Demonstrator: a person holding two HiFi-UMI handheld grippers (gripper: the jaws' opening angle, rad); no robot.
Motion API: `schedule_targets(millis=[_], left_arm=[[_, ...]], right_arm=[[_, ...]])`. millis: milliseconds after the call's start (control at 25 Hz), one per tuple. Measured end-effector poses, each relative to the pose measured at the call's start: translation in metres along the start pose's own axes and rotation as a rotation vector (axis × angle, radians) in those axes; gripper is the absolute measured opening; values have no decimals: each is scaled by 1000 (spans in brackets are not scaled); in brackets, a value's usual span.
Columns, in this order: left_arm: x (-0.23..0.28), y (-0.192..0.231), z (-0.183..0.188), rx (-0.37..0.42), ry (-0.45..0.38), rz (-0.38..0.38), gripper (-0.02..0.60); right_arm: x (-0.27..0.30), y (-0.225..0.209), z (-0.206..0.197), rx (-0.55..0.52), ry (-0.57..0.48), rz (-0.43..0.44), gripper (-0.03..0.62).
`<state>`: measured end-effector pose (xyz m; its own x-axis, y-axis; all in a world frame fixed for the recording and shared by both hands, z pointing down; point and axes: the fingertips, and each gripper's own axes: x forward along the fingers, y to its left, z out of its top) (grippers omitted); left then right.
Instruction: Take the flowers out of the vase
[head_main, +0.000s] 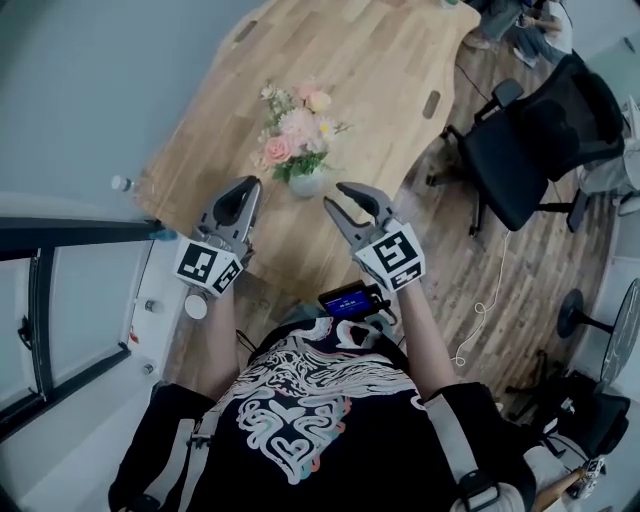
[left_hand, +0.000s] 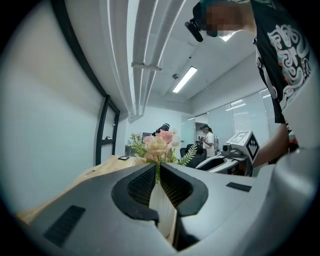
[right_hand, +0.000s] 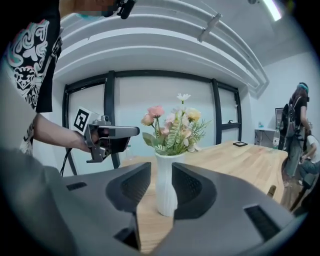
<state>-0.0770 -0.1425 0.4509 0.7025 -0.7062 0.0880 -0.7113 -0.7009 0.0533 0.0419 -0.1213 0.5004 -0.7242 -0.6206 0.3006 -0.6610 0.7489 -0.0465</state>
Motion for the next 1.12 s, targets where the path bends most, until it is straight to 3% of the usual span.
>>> schedule_targets(millis=[40,120,200,280,440,480,600,1120], left_arm=[[2,0,-1,4,0,-4,14],[8,-1,-6,21,15,-18,119],[13,-2,-11,19,36,-36,178],[17,-3,-13,3,40,-49,198],[26,-5,-14,11,47,-80,239],[30,-5,-15,9,48,-87,244],[46,3,-22,-3,51,-108,324],[74,-3,-29,24,60,-162,331]], right_arm=[[2,-2,-2,-3,6,10,117],[8,-5,-7,0,15,33,135],[14,-6,-12,4,30,51,197],[23,-8,-16,-8,37,61,236],[39,-14,-21,-19,48,80,240],[43,-17,-23,-16,50,79,288],[61,-31,-28,-14,57,77,291],[96,-32,-29,-143,105,156,290]])
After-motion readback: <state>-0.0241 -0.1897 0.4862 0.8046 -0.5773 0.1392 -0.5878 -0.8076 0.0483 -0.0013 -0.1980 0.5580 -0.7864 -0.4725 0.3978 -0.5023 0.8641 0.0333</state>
